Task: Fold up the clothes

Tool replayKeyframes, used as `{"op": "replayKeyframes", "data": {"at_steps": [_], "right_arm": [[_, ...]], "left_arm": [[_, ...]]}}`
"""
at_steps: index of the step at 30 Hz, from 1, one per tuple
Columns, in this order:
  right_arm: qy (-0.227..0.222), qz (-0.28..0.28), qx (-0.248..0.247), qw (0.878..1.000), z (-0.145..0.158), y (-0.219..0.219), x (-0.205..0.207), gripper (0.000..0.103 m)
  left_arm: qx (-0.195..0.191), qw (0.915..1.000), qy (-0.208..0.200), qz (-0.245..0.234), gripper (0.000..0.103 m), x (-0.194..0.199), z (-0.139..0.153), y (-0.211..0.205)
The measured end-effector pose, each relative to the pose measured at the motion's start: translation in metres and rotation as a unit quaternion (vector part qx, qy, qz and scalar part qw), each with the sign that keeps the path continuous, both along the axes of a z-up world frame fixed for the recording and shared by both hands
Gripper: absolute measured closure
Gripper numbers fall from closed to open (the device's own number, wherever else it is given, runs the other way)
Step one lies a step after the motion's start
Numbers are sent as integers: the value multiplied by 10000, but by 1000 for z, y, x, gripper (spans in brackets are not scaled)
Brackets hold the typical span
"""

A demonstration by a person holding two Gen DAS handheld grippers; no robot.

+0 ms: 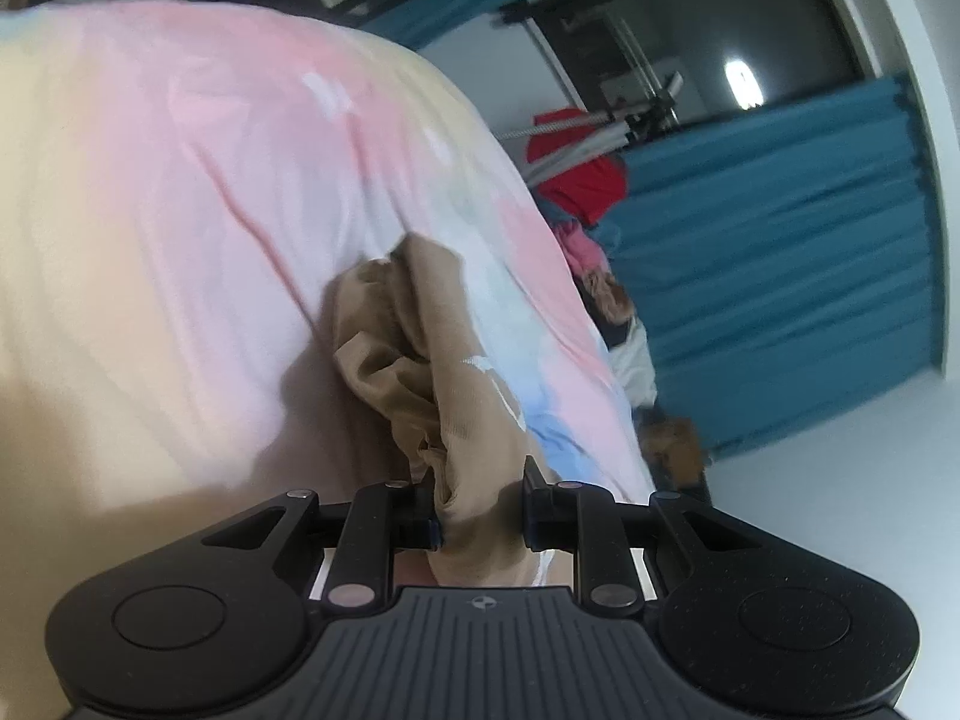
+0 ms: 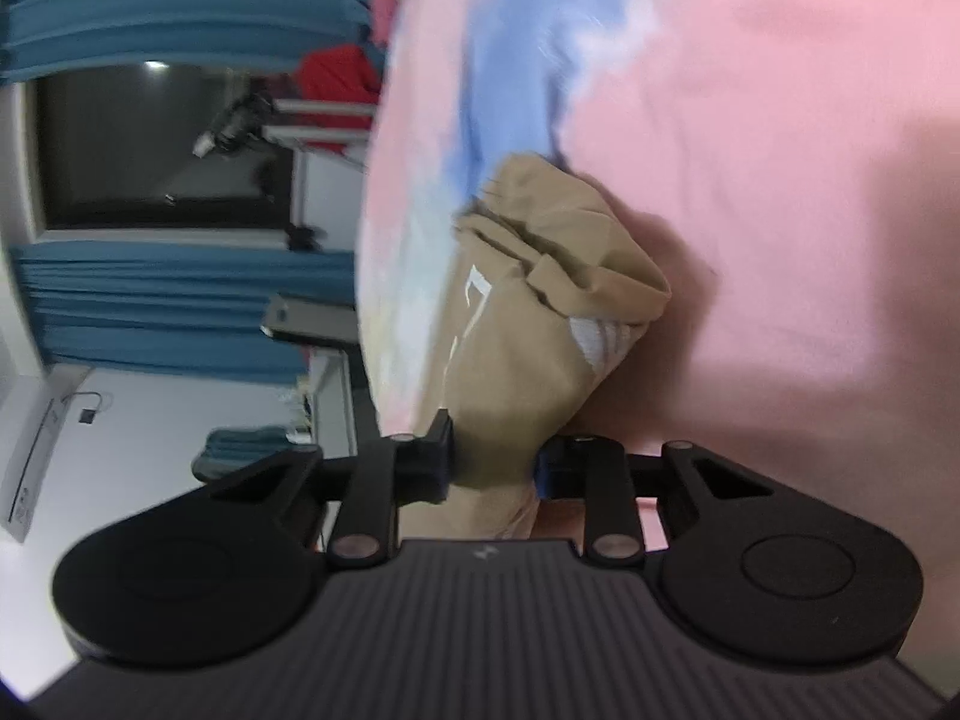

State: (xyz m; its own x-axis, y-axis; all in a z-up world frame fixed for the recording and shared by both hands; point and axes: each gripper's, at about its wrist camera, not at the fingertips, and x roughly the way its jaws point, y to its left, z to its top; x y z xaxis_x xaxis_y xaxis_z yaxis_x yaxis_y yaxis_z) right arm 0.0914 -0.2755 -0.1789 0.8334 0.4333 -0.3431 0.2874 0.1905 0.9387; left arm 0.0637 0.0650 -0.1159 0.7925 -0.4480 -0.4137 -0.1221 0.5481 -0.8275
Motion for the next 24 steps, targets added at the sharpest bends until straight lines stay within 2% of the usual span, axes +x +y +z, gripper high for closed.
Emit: {"op": "replayKeyframes", "data": {"at_steps": [4, 6, 10, 13, 18, 24], "right_arm": [[-180, -130, -55, 9997, 32, -11, -17, 76], [-170, -217, 20, 9996, 49, -24, -24, 76], [-207, -455, -144, 9986, 85, -65, -23, 76], [-143, -733, -252, 9969, 104, -113, -10, 76], [-27, -1254, -587, 9904, 134, -202, 45, 76], [-295, -1694, -1347, 9758, 164, -280, 116, 76]], "left_arm": [[320, 9987, -114, -384, 80, -6, 39, -12], [345, 9978, -126, -547, 80, -3, 59, -24], [540, 9940, -165, -940, 80, 25, 93, -76], [517, 9902, -68, -1295, 80, 77, 109, -136], [547, 9814, 144, -1835, 80, 182, 127, -242], [746, 9716, -243, -2234, 79, 284, 152, -349]]}}
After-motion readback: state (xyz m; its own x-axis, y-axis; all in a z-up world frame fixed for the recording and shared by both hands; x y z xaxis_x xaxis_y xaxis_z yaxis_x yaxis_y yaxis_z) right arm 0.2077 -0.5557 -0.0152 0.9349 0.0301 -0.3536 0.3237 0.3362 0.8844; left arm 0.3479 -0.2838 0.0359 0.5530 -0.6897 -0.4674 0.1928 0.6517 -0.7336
